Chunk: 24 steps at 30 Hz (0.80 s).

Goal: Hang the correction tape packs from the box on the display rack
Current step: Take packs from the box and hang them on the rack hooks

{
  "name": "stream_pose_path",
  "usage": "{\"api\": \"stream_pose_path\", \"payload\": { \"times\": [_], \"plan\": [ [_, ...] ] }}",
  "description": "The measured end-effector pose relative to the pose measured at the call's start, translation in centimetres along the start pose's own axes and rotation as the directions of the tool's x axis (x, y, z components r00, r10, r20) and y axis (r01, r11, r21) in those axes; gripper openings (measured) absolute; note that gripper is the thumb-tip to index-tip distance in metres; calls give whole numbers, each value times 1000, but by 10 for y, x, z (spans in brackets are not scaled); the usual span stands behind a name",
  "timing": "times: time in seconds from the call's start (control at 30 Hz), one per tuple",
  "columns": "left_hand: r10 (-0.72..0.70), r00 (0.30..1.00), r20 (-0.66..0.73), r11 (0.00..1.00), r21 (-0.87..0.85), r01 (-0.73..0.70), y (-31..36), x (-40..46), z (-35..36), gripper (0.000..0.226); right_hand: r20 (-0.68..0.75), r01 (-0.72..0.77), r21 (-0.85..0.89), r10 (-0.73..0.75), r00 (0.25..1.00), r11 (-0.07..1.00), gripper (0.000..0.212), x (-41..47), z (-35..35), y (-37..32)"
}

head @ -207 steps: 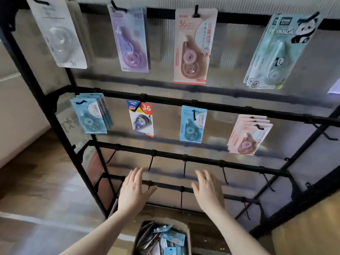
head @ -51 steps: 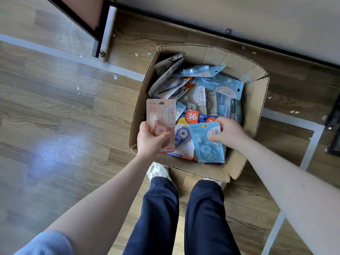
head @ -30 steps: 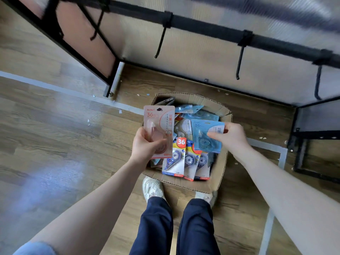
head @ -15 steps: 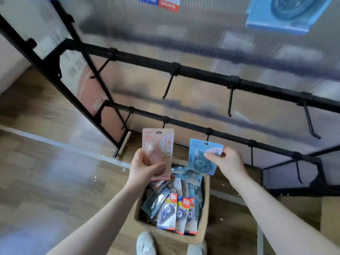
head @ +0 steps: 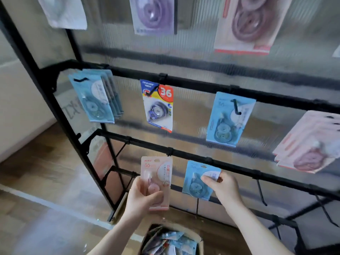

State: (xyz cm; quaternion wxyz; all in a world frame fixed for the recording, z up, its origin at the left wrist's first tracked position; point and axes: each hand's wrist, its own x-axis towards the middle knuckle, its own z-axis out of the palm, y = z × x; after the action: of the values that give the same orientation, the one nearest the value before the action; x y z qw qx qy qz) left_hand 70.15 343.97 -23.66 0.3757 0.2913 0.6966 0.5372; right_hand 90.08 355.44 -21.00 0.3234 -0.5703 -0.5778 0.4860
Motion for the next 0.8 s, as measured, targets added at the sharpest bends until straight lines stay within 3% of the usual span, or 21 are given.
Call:
{"api": "stream_pose_path", "payload": {
  "times": [0.1,0.43,0.67,0.8],
  "plan": [
    [41,999,-9,999,-25,-42,26,-4,3,36,-33,66,6,-66,997,998,6,-3,-14,-25],
    [101,995,11,988,-119,-99,82,-22,14,65,-74,195,151,-186,980,969,5,-14,-59,-87],
    [153,988,-33,984,-86,-155,105,-28,25,32,-67,242,230,-232,970,943,3,-26,-74,-115],
    [180,983,-24,982,-51,-181,112,-24,24,31,-95,283,231,-268,959,931,2,-25,-77,-127]
  ]
}}
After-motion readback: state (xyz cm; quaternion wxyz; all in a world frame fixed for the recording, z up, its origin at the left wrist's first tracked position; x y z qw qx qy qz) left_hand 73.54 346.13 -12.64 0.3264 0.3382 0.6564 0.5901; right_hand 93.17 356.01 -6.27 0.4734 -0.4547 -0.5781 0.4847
